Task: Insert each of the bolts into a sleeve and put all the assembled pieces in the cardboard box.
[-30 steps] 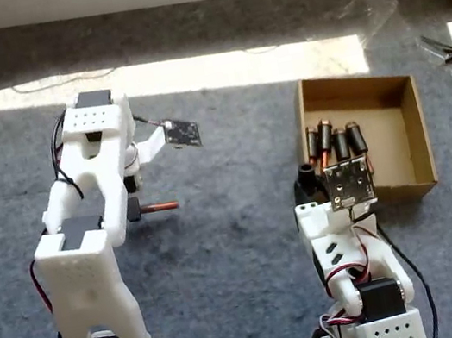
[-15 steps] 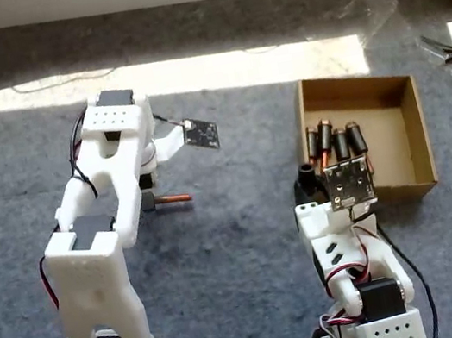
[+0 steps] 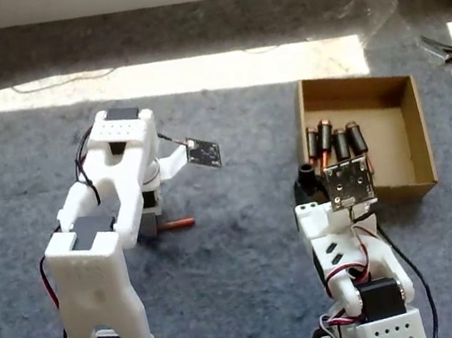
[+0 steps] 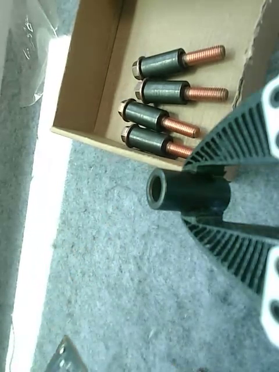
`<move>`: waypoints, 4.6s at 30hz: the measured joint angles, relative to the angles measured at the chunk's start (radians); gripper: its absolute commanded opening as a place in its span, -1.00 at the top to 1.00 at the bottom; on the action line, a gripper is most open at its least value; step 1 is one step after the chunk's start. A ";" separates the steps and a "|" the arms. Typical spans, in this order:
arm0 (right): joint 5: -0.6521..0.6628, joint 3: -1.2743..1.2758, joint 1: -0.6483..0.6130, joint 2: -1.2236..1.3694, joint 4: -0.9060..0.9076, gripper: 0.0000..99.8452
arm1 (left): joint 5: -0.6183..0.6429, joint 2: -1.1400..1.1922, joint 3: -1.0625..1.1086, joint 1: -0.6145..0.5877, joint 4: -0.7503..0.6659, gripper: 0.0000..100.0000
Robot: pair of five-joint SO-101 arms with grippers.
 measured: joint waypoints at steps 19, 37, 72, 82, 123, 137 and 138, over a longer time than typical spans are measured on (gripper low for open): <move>0.029 0.000 0.003 0.000 0.000 0.99 | 0.000 0.069 -0.155 0.018 0.175 0.75; 0.041 0.000 0.003 0.000 0.000 0.99 | 0.084 0.069 -0.293 0.017 0.192 0.76; 0.041 0.012 0.003 0.000 0.000 0.99 | 1.646 -0.420 -0.229 0.084 0.204 0.76; 0.041 0.012 -0.014 0.000 0.000 0.99 | 1.797 -0.443 -0.152 0.092 0.219 0.76; 0.044 0.012 -0.017 0.000 0.000 0.99 | 2.659 -0.446 0.288 0.023 0.037 0.75; 0.044 0.012 -0.017 0.000 0.000 0.99 | 2.782 -0.446 0.443 0.025 -0.238 0.75; 0.044 0.012 -0.017 0.000 0.000 0.99 | 2.782 -0.446 0.443 0.025 -0.239 0.75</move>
